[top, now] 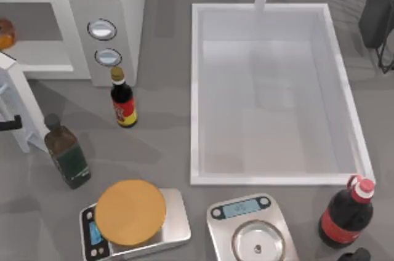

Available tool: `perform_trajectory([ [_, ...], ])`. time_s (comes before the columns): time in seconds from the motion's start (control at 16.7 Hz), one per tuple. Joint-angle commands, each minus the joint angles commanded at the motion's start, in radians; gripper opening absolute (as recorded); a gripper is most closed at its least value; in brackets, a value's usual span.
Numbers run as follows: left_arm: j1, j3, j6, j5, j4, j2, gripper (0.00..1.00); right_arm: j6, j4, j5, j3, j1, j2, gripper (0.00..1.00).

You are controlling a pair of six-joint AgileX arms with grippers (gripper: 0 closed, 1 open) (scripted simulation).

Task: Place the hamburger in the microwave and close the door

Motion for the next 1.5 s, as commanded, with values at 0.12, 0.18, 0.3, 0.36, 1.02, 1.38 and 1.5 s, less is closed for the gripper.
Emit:
perform_trajectory([
  [0.12, -0.021, 0.055, -0.001, 0.002, 0.035, 0.081, 0.0, 0.0, 0.0, 0.0, 0.0, 0.0, 0.0, 1.0],
  [0.18, -0.033, 0.079, 0.001, 0.004, 0.05, 0.121, 0.0, 0.0, 0.0, 0.0, 0.0, 0.0, 0.0, 1.0],
  [0.3, -0.062, 0.115, 0.008, 0.01, 0.074, 0.192, 0.0, 0.0, 0.0, 0.0, 0.0, 0.0, 0.0, 1.0],
  [0.36, -0.077, 0.127, 0.012, 0.015, 0.083, 0.222, 0.0, 0.0, 0.0, 0.0, 0.0, 0.0, 0.0, 1.0],
  [1.02, -0.111, 0.207, 0.019, 0.024, 0.087, 0.339, 0.0, 0.0, 0.0, 0.0, 0.0, 0.0, 0.0, 1.0],
  [1.38, -0.121, 0.465, 0.013, 0.019, 0.07, 0.563, 0.0, 0.0, 0.0, 0.0, 0.0, 0.0, 0.0, 1.0],
  [1.5, -0.124, 0.52, 0.011, 0.017, 0.064, 0.62, 0.0, 0.0, 0.0, 0.0, 0.0, 0.0, 0.0, 1.0],
])
